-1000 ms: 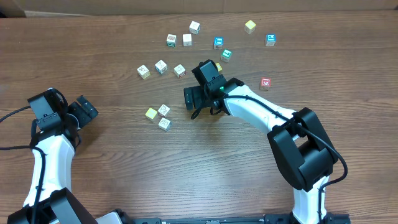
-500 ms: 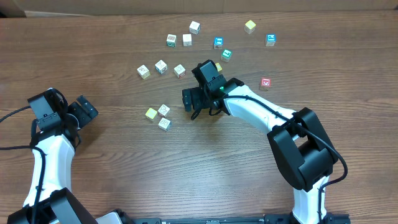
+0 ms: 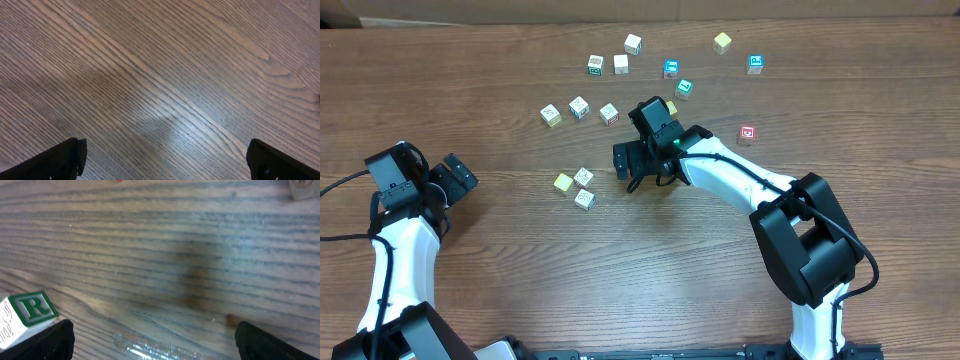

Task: Form a circle
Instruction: 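Release the pretzel block and raise the right gripper toward the far right, then swing the right gripper to the far right blocks near the red block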

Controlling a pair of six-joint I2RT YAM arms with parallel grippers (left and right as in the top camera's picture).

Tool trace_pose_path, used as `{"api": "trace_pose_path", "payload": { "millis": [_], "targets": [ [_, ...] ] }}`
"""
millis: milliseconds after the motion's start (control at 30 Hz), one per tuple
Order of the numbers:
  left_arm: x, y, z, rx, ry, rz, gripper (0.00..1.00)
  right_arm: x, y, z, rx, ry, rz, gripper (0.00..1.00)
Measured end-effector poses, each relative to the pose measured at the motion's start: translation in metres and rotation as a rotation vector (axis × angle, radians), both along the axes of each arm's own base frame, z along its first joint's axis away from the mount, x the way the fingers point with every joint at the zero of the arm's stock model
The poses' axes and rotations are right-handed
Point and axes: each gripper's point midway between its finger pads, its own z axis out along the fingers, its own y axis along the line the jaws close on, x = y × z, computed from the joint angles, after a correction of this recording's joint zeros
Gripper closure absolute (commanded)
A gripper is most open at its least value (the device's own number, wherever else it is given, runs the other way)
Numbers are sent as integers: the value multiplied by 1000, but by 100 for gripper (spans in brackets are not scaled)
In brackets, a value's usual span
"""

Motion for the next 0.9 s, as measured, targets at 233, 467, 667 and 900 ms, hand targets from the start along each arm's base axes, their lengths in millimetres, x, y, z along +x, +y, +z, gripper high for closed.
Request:
{"api": "trace_pose_path", "payload": {
  "millis": [233, 467, 667, 900],
  "targets": [
    [0, 0, 0, 0, 1, 0, 0, 4, -11, 42, -39, 78, -26, 0],
    [0, 0, 0, 0, 1, 0, 0, 71, -30, 159, 87, -107, -137, 0],
    [0, 0, 0, 0, 0, 0, 0, 82, -90, 152, 50, -44, -302, 0],
    [0, 0, 0, 0, 1, 0, 1, 80, -147, 85, -79, 84, -440, 0]
  ]
}}
